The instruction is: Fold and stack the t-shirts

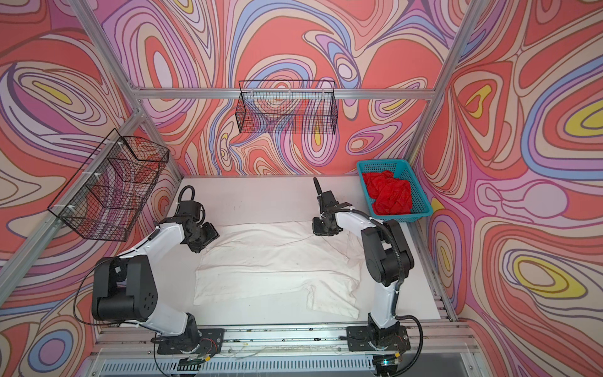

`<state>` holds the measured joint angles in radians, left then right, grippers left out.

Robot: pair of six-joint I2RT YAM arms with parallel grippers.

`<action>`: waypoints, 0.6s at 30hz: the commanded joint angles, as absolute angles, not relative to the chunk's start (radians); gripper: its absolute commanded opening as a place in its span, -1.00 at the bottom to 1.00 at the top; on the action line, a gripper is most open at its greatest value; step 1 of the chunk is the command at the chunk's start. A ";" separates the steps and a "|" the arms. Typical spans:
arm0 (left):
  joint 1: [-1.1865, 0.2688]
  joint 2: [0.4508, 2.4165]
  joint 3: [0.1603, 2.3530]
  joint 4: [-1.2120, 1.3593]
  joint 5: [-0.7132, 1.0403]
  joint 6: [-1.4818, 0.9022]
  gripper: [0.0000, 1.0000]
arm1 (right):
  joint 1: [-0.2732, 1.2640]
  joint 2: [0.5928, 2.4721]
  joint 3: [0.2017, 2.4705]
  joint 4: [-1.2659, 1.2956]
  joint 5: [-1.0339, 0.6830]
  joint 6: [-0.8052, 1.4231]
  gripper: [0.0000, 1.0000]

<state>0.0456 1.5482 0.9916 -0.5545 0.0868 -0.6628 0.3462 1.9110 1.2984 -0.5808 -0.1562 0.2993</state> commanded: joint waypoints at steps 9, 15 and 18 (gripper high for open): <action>0.041 1.536 0.979 -0.571 0.074 -0.675 0.28 | 0.345 1.943 1.293 -0.558 -0.186 0.288 -0.66; 0.041 1.528 0.974 -0.573 0.073 -0.678 0.28 | 0.345 1.926 1.287 -0.562 -0.190 0.291 -1.00; 0.041 1.521 0.974 -0.574 0.071 -0.679 0.27 | 0.345 1.905 1.278 -0.569 -0.199 0.298 -1.00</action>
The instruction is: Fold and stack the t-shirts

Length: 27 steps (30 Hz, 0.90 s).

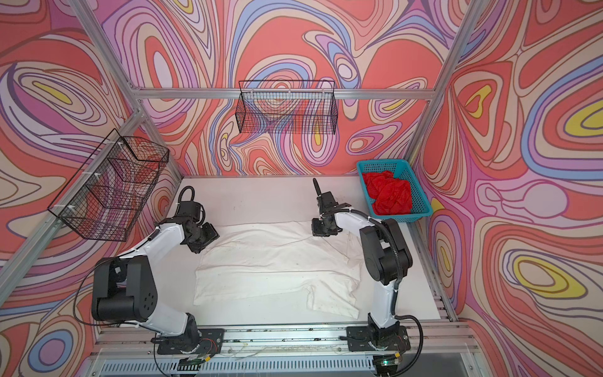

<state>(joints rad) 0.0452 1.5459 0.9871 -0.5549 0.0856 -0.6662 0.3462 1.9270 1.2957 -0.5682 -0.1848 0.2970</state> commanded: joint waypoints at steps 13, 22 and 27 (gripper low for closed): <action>0.041 1.501 0.962 -0.577 0.076 -0.680 0.27 | 0.367 1.683 1.129 -0.598 -0.247 0.396 -1.00; 0.038 1.492 0.954 -0.578 0.085 -0.673 0.27 | 0.453 1.597 1.030 -0.566 -0.247 0.524 -1.00; 0.037 1.480 0.941 -0.578 0.087 -0.669 0.28 | 0.507 1.560 0.978 -0.552 -0.206 0.621 -1.00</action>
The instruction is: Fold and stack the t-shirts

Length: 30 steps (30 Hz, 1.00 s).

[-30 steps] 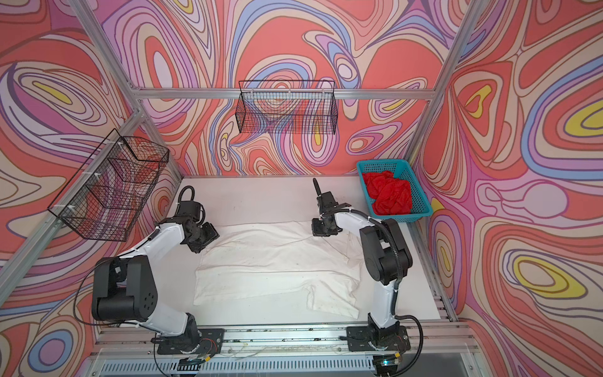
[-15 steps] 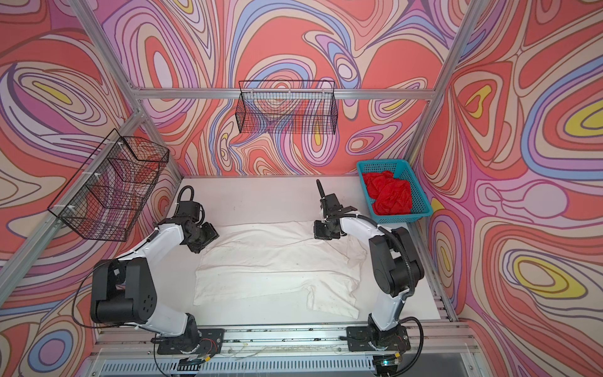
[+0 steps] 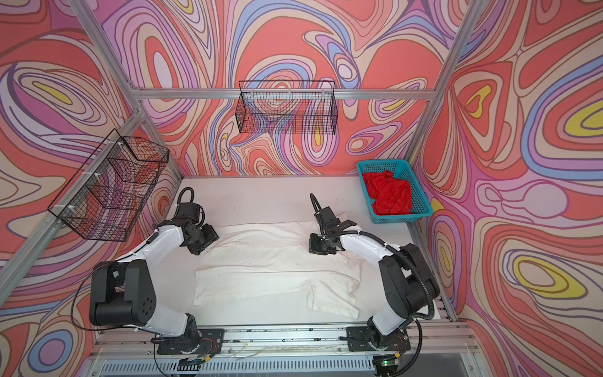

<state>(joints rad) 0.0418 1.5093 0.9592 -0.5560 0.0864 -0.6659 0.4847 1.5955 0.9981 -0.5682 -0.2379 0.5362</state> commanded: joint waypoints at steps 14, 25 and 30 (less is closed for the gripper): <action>0.033 1.468 0.915 -0.570 0.093 -0.668 0.27 | 0.618 1.577 0.963 -0.555 -0.187 0.715 -0.65; 0.017 1.514 0.946 -0.579 0.089 -0.647 0.28 | 0.465 1.611 1.078 -0.664 -0.057 0.538 -0.36; 0.018 1.558 1.017 -0.600 0.025 -0.610 0.26 | 0.315 1.685 1.170 -0.654 -0.059 0.442 -0.26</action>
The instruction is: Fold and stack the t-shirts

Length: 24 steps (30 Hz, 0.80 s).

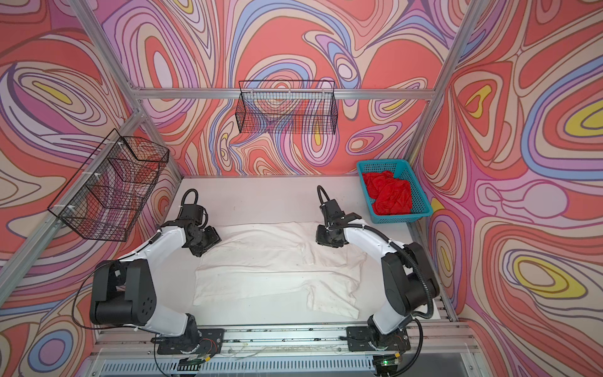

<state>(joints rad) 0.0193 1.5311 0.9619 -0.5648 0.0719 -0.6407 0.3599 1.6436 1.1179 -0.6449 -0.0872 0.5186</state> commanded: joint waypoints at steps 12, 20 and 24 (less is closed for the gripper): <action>0.026 1.835 1.207 -0.559 0.101 -0.596 0.00 | 0.156 1.931 1.353 -0.572 -0.042 0.390 -0.25; 0.026 1.973 1.294 -0.641 0.056 -0.562 -0.18 | 0.101 2.061 1.385 -0.570 -0.009 0.366 -0.36; 0.029 2.039 1.348 -0.702 0.030 -0.542 -0.26 | 0.089 2.107 1.394 -0.592 0.033 0.341 -0.45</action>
